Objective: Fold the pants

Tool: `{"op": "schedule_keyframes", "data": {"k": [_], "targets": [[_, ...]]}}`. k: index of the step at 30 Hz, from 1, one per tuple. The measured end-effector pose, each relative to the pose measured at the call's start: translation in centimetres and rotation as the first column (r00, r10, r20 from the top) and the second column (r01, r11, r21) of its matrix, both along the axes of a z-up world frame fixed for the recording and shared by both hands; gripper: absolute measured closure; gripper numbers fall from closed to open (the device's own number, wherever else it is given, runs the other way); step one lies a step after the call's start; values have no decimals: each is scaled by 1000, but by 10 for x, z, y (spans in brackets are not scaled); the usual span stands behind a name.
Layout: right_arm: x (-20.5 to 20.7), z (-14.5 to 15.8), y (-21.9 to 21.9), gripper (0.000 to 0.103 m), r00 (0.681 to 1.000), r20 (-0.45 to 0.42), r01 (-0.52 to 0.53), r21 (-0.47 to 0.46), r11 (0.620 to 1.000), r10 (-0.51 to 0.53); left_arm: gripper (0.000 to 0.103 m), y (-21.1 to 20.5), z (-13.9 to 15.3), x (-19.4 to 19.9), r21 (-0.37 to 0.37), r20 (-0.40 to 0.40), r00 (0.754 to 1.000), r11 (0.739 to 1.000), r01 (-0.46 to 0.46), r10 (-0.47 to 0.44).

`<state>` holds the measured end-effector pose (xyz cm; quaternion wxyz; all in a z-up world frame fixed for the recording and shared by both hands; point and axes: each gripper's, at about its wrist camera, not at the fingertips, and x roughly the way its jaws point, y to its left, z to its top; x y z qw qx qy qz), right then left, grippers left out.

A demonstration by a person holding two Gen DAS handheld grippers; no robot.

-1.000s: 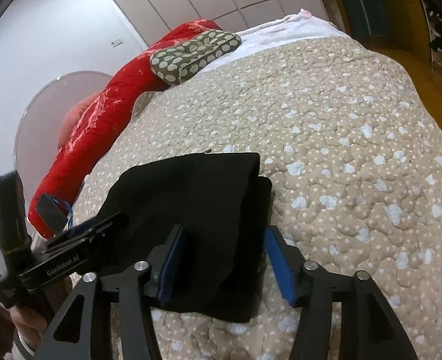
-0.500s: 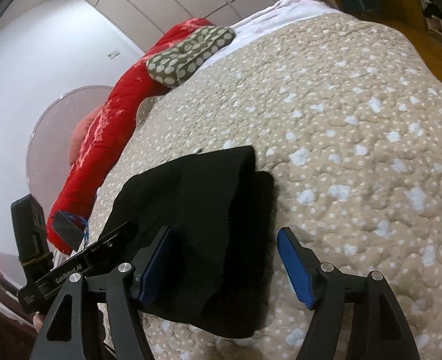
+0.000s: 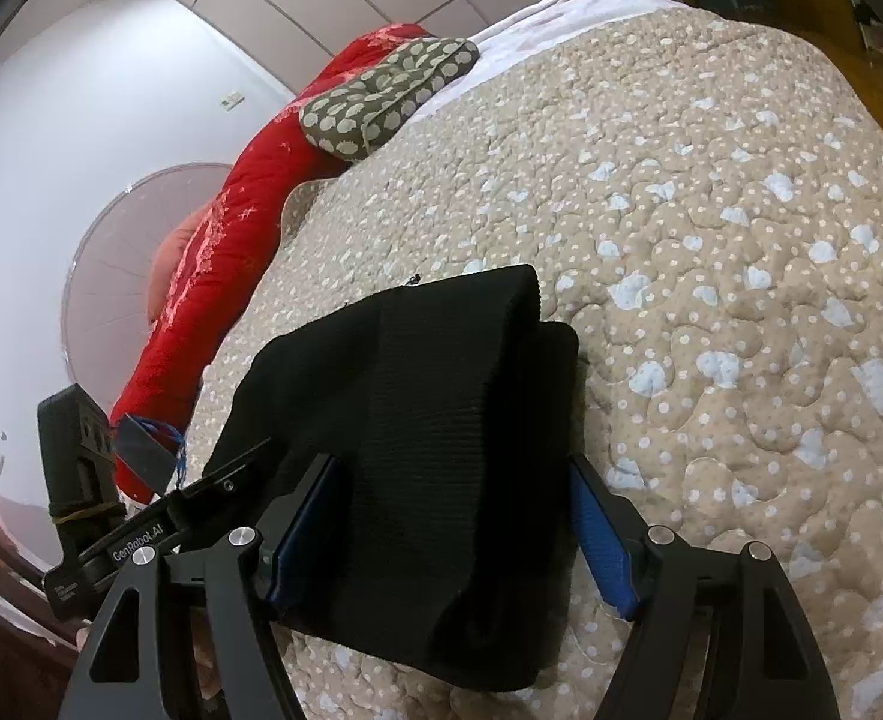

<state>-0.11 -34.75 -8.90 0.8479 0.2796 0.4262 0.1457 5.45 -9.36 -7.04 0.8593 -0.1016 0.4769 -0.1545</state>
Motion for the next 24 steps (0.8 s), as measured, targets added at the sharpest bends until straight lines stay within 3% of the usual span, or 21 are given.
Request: {"op": "schedule_keyframes", "data": {"k": [5,7,8,9,13,19,24], "targets": [[-1,0,2,31,1000,11,-6,-7,1000,6,8,-4,1,-1,16,-3,1000,1000,11,-11],[-3,2,4,39,1000,27,-14,-24,1000,15,10,-5,2,-2,15,-10,1000,1000,24,-24],[-4,4,6,41,999,35,-19,-36,999,20,14,-4,2,-2,-1,-12,999,1000,31,-31],[-6,7,9,45,999,45,-22,-51,998,25,29,-5,3,-1,-26,-14,999,999,45,-45],[-5,23,15,54,996,74,-33,-91,995,40,39,-5,15,-3,-28,5,999,998,52,-52],[16,59,23,55,983,167,-51,-128,990,72,41,3,47,22,-27,69,997,999,39,-38],[57,63,27,55,977,200,-49,-119,992,73,41,6,55,59,14,98,995,1000,-3,2]]}}
